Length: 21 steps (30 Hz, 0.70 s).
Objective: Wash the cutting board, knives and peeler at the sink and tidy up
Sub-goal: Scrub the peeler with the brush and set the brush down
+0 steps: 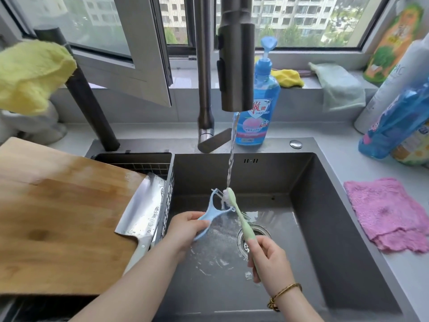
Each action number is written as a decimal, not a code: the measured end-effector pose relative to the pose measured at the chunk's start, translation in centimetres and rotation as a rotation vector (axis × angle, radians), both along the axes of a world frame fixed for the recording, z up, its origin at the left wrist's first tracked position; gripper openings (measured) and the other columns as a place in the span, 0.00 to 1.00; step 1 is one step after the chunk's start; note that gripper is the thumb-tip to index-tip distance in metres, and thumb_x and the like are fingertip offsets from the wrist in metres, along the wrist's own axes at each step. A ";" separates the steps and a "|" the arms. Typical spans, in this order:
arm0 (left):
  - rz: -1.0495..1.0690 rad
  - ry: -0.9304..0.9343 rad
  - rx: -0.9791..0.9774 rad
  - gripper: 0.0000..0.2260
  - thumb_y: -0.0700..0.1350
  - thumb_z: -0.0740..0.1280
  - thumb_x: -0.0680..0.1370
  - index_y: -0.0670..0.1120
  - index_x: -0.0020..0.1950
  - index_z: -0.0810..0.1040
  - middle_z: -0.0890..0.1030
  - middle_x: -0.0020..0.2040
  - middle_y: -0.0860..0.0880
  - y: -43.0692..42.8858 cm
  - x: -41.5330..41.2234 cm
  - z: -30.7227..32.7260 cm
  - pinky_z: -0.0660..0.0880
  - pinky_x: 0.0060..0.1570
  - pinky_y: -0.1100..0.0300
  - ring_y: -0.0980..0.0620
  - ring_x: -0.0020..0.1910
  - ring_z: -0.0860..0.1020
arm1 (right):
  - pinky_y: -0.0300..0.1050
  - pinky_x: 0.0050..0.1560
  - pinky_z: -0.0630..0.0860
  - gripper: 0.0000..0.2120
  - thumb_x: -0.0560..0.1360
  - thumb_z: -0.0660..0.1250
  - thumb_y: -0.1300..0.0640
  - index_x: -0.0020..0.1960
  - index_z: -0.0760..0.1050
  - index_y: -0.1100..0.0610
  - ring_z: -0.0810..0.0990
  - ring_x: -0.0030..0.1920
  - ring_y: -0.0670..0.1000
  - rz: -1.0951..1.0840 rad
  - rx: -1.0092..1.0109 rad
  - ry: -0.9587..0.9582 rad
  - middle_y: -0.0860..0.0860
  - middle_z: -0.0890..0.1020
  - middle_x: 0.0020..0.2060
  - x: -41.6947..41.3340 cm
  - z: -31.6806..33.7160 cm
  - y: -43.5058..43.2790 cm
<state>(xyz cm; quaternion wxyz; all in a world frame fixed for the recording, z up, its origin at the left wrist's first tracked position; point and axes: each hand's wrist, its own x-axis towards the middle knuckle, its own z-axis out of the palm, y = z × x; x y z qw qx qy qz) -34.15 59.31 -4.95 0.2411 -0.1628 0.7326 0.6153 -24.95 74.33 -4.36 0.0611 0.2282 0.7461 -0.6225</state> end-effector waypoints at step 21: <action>0.103 -0.083 0.169 0.14 0.28 0.57 0.77 0.31 0.62 0.70 0.77 0.41 0.40 1.1 -0.4 0.0 0.78 0.27 0.66 0.58 0.21 0.75 | 0.36 0.32 0.64 0.06 0.78 0.56 0.48 0.45 0.67 0.47 0.69 0.32 0.45 0.288 0.501 -0.095 0.45 0.69 0.29 0.6 -1.5 -1.1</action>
